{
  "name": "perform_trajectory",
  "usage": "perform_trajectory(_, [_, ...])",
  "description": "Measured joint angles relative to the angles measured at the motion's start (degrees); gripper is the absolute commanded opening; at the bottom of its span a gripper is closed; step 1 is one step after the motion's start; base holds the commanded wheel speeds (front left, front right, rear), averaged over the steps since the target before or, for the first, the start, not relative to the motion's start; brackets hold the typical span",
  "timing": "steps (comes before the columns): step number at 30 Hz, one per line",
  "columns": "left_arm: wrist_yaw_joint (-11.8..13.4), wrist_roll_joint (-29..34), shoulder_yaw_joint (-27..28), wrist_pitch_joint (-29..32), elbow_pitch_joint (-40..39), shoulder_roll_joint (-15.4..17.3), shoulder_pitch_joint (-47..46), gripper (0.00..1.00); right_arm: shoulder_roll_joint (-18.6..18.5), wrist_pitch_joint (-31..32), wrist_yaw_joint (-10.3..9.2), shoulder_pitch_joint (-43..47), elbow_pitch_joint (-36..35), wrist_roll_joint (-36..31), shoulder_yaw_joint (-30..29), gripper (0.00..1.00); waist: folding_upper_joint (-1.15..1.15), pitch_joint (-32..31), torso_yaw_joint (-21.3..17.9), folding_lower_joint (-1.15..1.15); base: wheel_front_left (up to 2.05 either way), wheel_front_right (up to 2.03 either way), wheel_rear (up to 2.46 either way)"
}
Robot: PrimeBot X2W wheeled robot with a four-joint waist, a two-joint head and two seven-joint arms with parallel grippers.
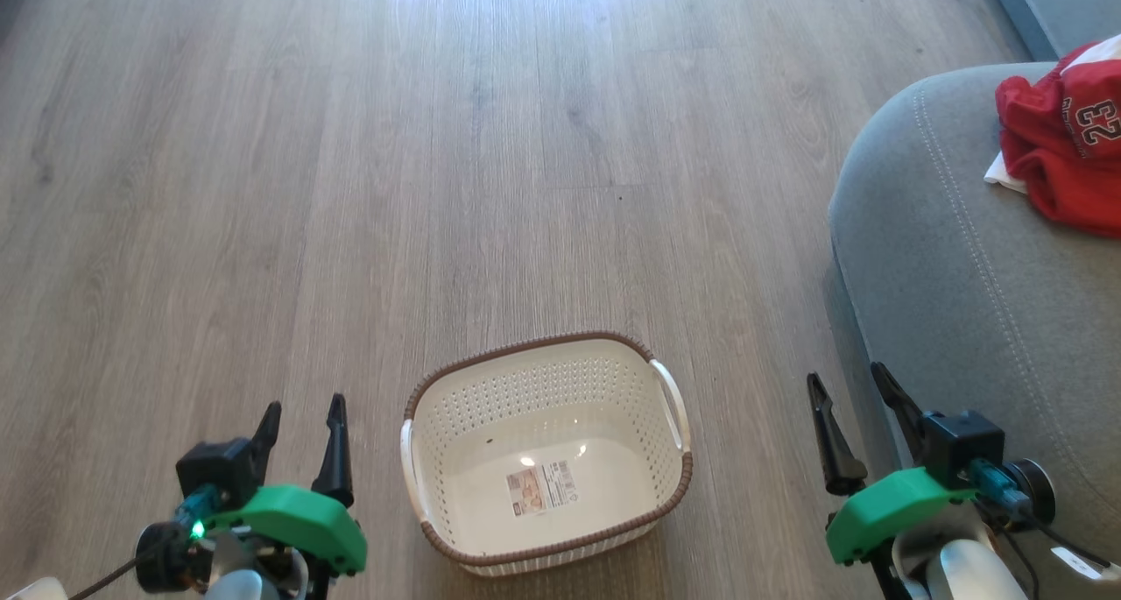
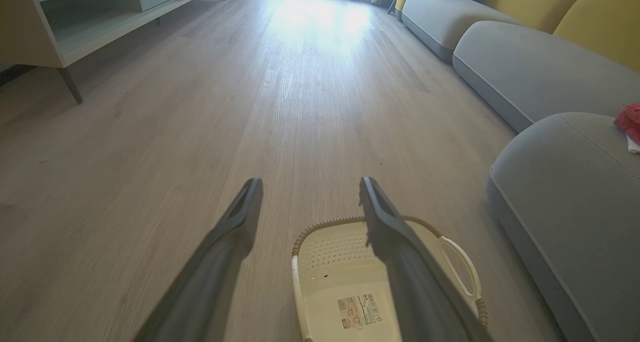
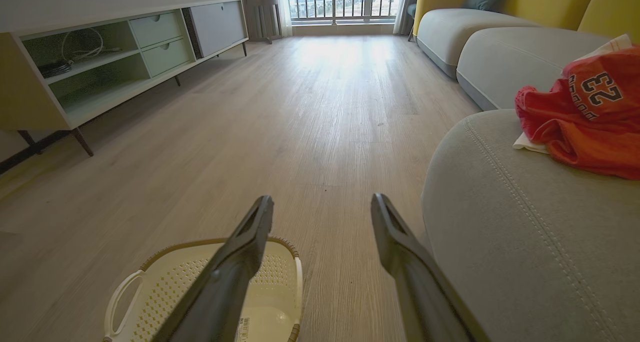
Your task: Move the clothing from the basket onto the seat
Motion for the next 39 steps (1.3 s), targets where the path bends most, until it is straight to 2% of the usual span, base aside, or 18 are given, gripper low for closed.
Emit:
perform_trajectory(13, [-2.5,2.4,3.2,0.0,0.6,-1.7,0.1,1.00,0.0,0.0,0.00,0.0,-0.3,-0.6,-1.2,1.00,0.00,-0.1,-0.5,0.00,0.00,0.00,0.00])
perform_trajectory(14, [-2.5,2.4,3.2,0.0,0.6,-1.7,0.1,0.00,0.0,0.0,0.00,0.0,-0.3,-0.6,-1.2,0.00,0.00,-0.1,-0.5,0.00,0.00,0.00,0.00])
perform_trajectory(20, [-2.4,1.5,3.1,0.8,4.1,-2.0,2.7,0.00,0.0,0.8,0.00,2.3,3.5,0.5,-1.0,0.00,0.00,-0.2,-0.5,0.00,0.00,0.00,0.00])
perform_trajectory(39, [-3.4,-10.0,3.9,3.7,2.5,-2.1,2.8,0.00,0.0,3.7,0.00,2.4,2.0,13.8,-2.1,0.00,0.00,-0.1,-0.3,0.01,0.00,0.00,0.00])
